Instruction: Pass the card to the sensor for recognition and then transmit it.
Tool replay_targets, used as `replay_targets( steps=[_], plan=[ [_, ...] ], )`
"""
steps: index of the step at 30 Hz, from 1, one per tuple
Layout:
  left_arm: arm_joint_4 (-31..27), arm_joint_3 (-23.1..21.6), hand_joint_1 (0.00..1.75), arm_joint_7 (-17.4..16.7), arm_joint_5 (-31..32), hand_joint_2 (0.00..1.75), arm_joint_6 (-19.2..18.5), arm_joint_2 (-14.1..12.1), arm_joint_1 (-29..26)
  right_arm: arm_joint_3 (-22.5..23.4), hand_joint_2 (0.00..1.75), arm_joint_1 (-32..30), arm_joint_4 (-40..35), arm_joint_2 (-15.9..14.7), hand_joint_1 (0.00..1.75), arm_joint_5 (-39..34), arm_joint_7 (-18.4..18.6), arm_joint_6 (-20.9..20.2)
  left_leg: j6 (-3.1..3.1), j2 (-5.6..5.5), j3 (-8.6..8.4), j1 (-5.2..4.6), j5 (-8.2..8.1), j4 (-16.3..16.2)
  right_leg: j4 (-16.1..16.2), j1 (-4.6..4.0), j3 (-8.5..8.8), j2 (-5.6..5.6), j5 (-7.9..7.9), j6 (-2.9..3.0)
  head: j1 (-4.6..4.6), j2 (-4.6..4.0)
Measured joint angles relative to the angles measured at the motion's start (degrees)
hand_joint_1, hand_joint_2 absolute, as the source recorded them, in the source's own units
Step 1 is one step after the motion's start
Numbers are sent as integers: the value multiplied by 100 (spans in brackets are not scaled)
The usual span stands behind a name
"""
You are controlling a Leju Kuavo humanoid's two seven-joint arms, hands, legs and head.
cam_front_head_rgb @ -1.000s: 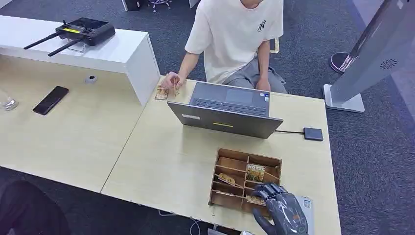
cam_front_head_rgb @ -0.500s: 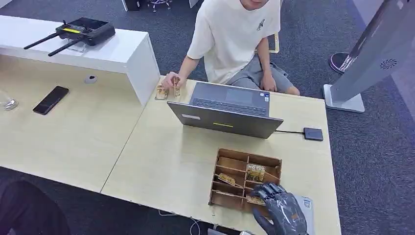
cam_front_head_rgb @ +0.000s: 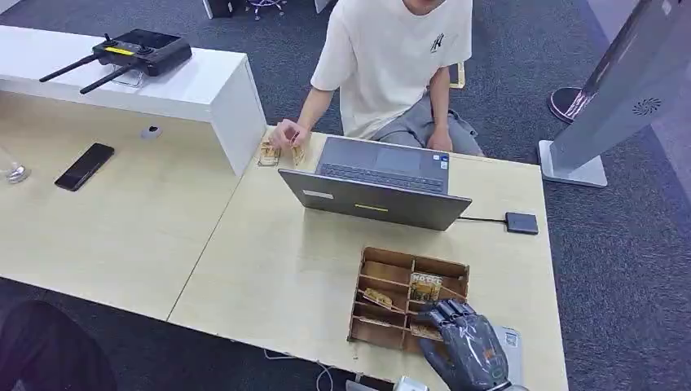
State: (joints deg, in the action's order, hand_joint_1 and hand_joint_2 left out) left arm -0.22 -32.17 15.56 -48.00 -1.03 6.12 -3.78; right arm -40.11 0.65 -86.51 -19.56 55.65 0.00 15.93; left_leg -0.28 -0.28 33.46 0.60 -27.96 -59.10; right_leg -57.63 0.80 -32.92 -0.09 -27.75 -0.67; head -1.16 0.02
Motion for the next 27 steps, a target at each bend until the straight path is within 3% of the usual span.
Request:
replay_targets(
  steps=[27],
  plan=[
    [0,33,0,-2,22,0,4,0,0,-2,175,-7,120,2,82,50,61,-42,0,0,-1,0,0,0,0,0,0,0,0,0,0,0]
  ],
)
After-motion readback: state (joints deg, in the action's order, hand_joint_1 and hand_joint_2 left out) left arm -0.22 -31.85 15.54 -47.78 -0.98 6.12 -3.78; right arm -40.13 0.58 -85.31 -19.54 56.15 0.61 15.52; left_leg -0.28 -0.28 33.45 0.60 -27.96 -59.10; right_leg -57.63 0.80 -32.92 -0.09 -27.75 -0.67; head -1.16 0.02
